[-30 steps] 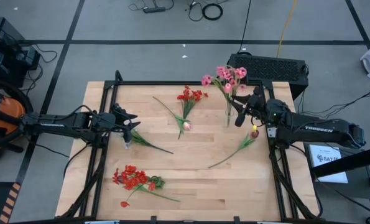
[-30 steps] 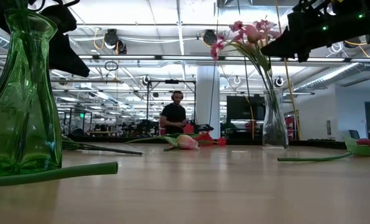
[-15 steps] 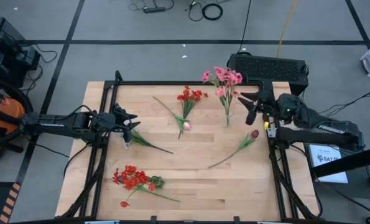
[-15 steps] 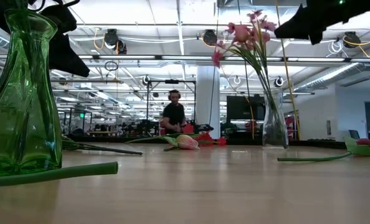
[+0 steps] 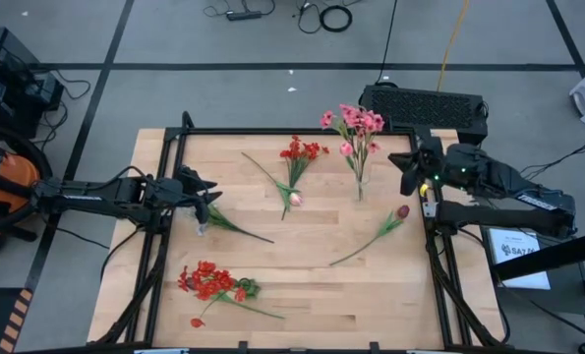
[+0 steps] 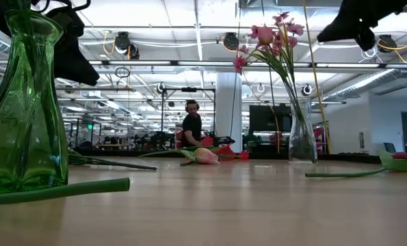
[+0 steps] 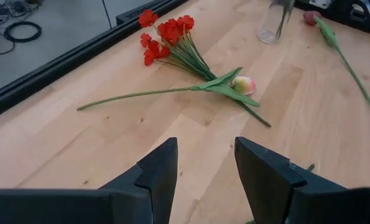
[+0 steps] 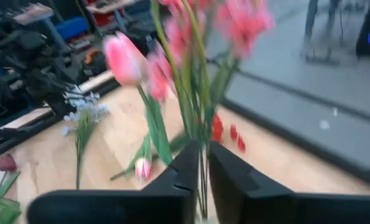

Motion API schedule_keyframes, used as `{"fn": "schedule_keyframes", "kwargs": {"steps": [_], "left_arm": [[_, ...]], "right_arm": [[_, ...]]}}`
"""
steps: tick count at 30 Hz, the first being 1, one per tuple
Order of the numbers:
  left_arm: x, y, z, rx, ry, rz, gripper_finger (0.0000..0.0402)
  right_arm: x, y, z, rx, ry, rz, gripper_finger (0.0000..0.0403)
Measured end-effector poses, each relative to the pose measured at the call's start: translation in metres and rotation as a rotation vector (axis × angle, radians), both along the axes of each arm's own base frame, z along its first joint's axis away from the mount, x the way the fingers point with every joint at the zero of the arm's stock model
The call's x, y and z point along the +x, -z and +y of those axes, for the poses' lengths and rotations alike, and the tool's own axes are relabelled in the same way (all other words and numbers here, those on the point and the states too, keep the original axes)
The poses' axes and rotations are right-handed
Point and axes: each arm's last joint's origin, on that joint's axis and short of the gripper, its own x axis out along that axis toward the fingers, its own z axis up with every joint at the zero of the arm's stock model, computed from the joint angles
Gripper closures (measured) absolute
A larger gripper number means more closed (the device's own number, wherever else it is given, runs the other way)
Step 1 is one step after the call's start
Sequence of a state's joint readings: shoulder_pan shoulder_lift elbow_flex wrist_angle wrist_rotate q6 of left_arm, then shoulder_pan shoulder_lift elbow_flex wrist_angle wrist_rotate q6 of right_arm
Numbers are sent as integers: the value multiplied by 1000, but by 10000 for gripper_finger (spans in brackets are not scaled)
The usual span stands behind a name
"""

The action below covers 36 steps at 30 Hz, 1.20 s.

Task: Sort flowers into vase by color
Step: Put the bottom dark red flower into the green vase

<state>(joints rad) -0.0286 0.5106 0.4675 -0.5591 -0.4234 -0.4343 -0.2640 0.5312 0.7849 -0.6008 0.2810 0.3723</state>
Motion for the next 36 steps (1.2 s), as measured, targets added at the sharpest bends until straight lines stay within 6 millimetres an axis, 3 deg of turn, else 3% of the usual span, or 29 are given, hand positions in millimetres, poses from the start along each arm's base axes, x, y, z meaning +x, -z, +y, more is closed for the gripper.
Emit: {"fn": "schedule_keyframes", "kwargs": {"steps": [3, 10, 20, 29, 36], "left_arm": [[0, 0, 0, -9, 10, 0, 234], [-1, 2, -1, -11, 19, 21, 234], [-4, 7, -2, -38, 48, 82, 234], [-5, 7, -2, -51, 64, 90, 234], [-4, 8, -4, -96, 124, 91, 234]], "right_arm": [[-2, 6, 1, 83, 23, 26, 397], [2, 17, 6, 264, 14, 72, 401], [29, 38, 27, 508, -59, 239, 402], [76, 64, 90, 671, -125, 456, 403], [128, 63, 155, 616, -189, 623, 403]]}}
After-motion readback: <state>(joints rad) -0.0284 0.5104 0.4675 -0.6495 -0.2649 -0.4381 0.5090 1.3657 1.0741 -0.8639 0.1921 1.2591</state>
